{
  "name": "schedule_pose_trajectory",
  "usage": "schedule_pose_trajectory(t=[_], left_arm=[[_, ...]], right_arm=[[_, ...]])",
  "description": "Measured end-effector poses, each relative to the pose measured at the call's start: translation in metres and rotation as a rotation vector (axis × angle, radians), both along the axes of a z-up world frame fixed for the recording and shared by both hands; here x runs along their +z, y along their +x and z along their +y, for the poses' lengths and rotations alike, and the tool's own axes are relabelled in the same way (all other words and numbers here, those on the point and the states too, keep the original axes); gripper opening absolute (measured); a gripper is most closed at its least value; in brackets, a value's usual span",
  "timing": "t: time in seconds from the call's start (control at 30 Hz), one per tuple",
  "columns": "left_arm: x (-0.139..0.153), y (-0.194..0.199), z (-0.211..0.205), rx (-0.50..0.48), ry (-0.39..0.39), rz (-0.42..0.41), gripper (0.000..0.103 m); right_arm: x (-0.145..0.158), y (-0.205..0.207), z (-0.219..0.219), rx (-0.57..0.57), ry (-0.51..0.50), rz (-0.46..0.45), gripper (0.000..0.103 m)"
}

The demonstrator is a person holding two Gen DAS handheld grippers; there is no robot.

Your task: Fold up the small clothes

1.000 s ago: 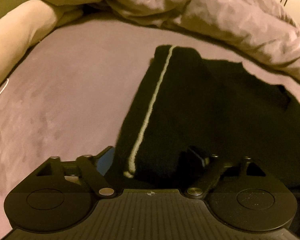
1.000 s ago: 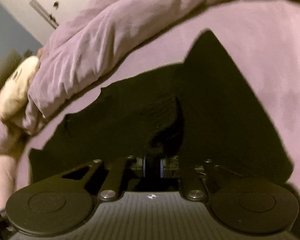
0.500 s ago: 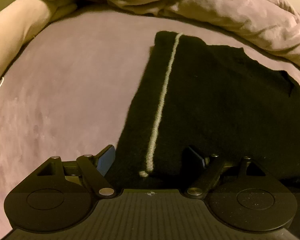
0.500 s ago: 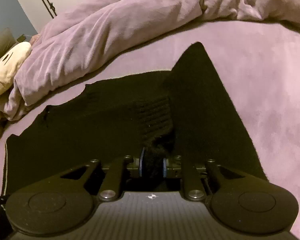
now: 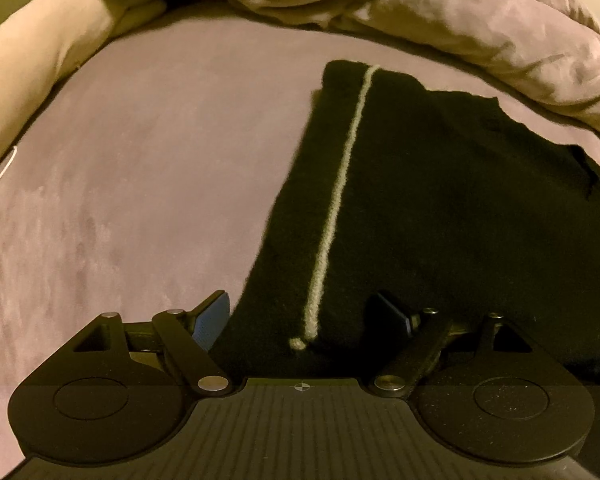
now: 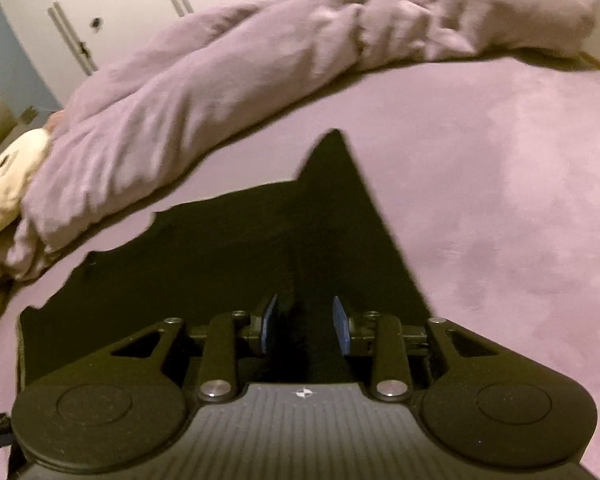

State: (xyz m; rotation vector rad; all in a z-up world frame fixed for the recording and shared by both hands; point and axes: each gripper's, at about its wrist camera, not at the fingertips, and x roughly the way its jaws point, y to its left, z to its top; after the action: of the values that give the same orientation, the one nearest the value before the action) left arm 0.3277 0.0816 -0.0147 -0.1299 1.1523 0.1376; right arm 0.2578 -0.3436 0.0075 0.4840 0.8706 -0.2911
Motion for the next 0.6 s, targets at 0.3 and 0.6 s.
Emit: schedule_pose_trajectory(t=[0.3,0.6], left_arm=[[0.012,-0.017,-0.012,-0.013,0.003,-0.031,0.093],[0.009,-0.036,-0.013,-0.047,0.023,-0.017,0.095]], right_arm=[[-0.006,0.008,0.021,0.112,0.039,0.020,0.036],[-0.011,-0.033,0.035,0.165,-0.022,0.067,0.036]])
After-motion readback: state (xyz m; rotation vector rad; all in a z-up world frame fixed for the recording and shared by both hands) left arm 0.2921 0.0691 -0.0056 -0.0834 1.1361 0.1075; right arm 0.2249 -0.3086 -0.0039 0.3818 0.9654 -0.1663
